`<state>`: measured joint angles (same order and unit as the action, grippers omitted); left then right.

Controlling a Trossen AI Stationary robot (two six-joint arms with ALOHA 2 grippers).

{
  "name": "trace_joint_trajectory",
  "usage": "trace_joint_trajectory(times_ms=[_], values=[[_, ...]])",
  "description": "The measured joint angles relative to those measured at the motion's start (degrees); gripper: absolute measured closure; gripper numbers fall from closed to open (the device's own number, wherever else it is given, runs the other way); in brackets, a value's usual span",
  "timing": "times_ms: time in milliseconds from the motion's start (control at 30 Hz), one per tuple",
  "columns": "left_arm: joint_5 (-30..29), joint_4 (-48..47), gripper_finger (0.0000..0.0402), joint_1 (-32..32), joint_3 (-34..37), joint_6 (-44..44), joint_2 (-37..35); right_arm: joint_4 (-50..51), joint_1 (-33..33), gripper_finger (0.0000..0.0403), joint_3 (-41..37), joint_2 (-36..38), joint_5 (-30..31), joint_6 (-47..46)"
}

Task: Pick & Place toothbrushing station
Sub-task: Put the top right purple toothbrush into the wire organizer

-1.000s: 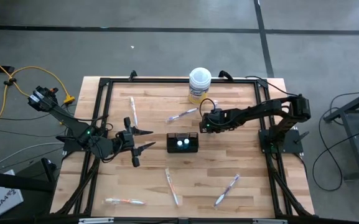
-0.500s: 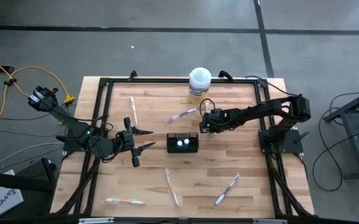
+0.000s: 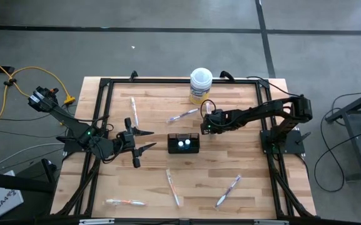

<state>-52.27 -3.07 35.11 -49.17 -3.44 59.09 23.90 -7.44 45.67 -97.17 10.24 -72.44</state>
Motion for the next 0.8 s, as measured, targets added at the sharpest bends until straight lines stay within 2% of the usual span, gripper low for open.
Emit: trace_joint_trajectory(times_ms=[167, 400, 600, 800], values=[[0.0, 0.0, 0.0219, 0.01, 0.0, 0.0, 0.0, 0.17, 0.3, 0.038, -0.15, 0.67, 0.78, 1.69], [0.0, 0.04, 0.0219, 0.02, 0.0, 0.0, 0.0, 3.52, 2.91, 0.038, -0.5, 6.35, 3.38, 1.61], [0.0, 0.04, 0.0219, 0.02, 0.0, 0.0, 0.0, 5.31, 7.47, 0.038, -0.33, 9.96, 4.97, 0.72], [0.0, 0.04, 0.0219, 0.02, 0.0, -0.98, 0.0, 5.33, 13.02, 0.038, -0.24, 13.63, 10.92, 2.19]])
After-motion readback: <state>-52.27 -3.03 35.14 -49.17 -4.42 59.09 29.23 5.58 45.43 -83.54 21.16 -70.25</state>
